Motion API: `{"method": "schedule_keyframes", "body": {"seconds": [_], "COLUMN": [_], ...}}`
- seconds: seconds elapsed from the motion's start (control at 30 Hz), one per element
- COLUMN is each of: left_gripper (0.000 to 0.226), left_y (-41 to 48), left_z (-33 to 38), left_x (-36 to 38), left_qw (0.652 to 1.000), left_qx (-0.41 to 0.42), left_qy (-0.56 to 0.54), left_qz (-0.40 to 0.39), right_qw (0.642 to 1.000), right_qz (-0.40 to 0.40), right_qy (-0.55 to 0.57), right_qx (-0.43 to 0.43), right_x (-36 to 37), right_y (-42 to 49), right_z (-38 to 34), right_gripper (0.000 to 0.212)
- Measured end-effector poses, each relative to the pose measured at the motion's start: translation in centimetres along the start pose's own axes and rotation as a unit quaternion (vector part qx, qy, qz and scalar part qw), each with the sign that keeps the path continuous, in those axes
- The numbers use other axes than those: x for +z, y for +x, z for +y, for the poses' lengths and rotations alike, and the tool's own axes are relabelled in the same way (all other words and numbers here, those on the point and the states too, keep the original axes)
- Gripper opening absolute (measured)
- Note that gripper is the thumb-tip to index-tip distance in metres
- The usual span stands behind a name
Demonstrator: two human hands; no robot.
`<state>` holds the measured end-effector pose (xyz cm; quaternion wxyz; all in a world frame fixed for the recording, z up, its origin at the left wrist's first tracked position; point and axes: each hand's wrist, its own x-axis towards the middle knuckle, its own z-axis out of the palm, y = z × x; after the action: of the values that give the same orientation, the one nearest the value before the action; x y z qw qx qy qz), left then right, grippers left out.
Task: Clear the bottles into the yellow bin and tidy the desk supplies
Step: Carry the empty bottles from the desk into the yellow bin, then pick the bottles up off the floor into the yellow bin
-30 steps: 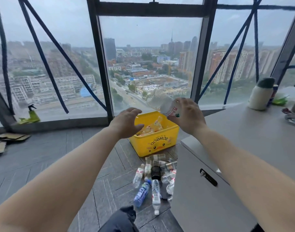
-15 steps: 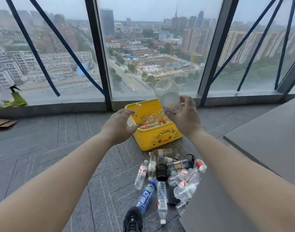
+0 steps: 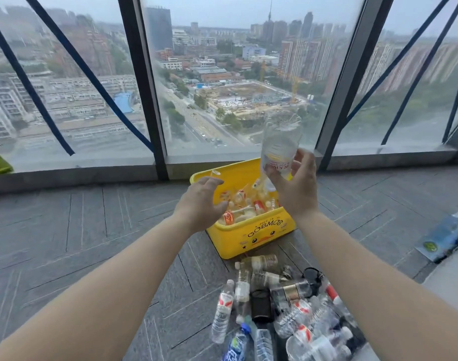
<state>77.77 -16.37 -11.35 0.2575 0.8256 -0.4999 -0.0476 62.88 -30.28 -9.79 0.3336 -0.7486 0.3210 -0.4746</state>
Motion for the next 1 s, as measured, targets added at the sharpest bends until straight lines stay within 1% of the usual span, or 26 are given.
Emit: {"method": "schedule_keyframes", "body": {"seconds": [0.2, 0.23, 0.27, 0.3, 0.33, 0.37, 0.4, 0.43, 0.5, 0.53, 0.63, 0.7, 0.77, 0.9, 1.0], "left_gripper": [0.055, 0.054, 0.054, 0.054, 0.054, 0.053, 0.052, 0.051, 0.049, 0.049, 0.049, 0.049, 0.049, 0.049, 0.049], "left_y": [8.1, 8.7, 9.6, 10.3, 10.8, 11.1, 11.1, 10.9, 9.8, 9.2, 6.7, 4.8, 2.8, -1.1, -4.4], "left_z": [-5.3, -5.9, -6.8, -7.6, -8.3, -9.0, -9.6, -10.2, -11.1, -11.5, -11.9, -11.9, -12.1, -13.5, -14.7], "left_x": [5.4, 6.1, 7.4, 8.7, 10.2, 11.5, 12.8, 14.0, 15.9, 16.6, 18.0, 19.2, 21.0, 25.6, 29.1], "left_qw": [1.000, 1.000, 1.000, 0.999, 0.998, 0.995, 0.993, 0.991, 0.988, 0.985, 0.976, 0.969, 0.964, 0.951, 0.947], "left_qx": [-0.010, -0.011, -0.011, -0.009, -0.004, 0.001, 0.005, 0.006, 0.003, 0.000, -0.020, -0.033, -0.047, -0.085, -0.103], "left_qy": [-0.012, -0.007, 0.003, 0.021, 0.042, 0.060, 0.069, 0.067, 0.059, 0.062, 0.073, 0.078, 0.077, 0.082, 0.079], "left_qz": [-0.016, -0.019, -0.027, -0.040, -0.057, -0.076, -0.094, -0.113, -0.142, -0.159, -0.205, -0.231, -0.249, -0.285, -0.293], "right_qw": [0.999, 0.999, 0.997, 0.983, 0.949, 0.904, 0.870, 0.856, 0.851, 0.843, 0.806, 0.791, 0.787, 0.770, 0.771], "right_qz": [0.041, 0.034, 0.007, -0.046, -0.117, -0.187, -0.234, -0.259, -0.283, -0.299, -0.346, -0.353, -0.355, -0.359, -0.347], "right_qy": [0.033, 0.000, -0.071, -0.161, -0.249, -0.310, -0.338, -0.344, -0.333, -0.328, -0.322, -0.315, -0.310, -0.311, -0.314], "right_qx": [0.012, 0.012, 0.029, 0.074, 0.151, 0.228, 0.274, 0.287, 0.292, 0.304, 0.355, 0.387, 0.399, 0.427, 0.431], "right_x": [5.7, 6.3, 7.3, 8.2, 8.9, 9.4, 9.6, 9.9, 10.0, 9.9, 9.0, 8.5, 8.2, 8.0, 8.0], "right_y": [7.1, 7.9, 8.9, 9.7, 10.0, 9.7, 8.9, 7.8, 4.8, 3.1, -1.6, -4.7, -8.0, -14.7, -19.1], "right_z": [7.4, 8.6, 10.7, 12.8, 14.9, 16.8, 18.2, 19.7, 22.0, 22.9, 24.7, 25.6, 26.5, 29.2, 31.3], "right_gripper": [0.067, 0.068, 0.070, 0.075, 0.082, 0.086, 0.085, 0.080, 0.072, 0.071, 0.068, 0.063, 0.059, 0.059, 0.060]}}
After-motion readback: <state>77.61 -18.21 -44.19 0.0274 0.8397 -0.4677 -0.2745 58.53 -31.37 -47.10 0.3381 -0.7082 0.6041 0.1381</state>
